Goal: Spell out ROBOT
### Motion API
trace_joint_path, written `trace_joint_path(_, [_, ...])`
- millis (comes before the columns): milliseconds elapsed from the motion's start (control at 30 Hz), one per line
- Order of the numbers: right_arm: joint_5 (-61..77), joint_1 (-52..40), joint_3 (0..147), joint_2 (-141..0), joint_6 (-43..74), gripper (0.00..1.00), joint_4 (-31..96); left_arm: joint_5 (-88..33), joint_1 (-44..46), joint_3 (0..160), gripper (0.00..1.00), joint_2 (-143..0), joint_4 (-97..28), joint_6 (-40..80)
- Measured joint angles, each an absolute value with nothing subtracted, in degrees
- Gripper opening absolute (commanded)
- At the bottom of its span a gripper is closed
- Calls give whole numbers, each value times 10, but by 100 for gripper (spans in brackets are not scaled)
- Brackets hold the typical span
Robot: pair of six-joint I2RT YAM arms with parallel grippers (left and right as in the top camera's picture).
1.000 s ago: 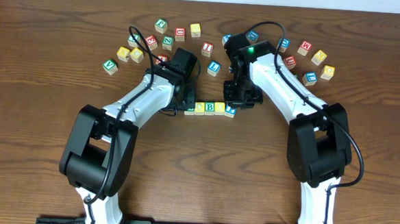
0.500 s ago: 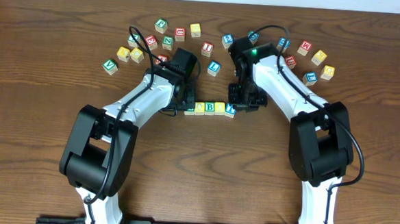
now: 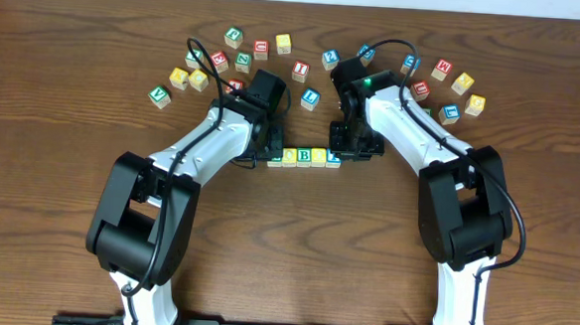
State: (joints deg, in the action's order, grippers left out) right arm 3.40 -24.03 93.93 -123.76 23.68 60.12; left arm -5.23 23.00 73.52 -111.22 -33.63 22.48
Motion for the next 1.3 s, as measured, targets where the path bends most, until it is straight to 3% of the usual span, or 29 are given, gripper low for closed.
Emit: trace_joint_path(1300, [34,-212,939,-1233,186,17,601,-53,230,735,7,-1112,-338,220])
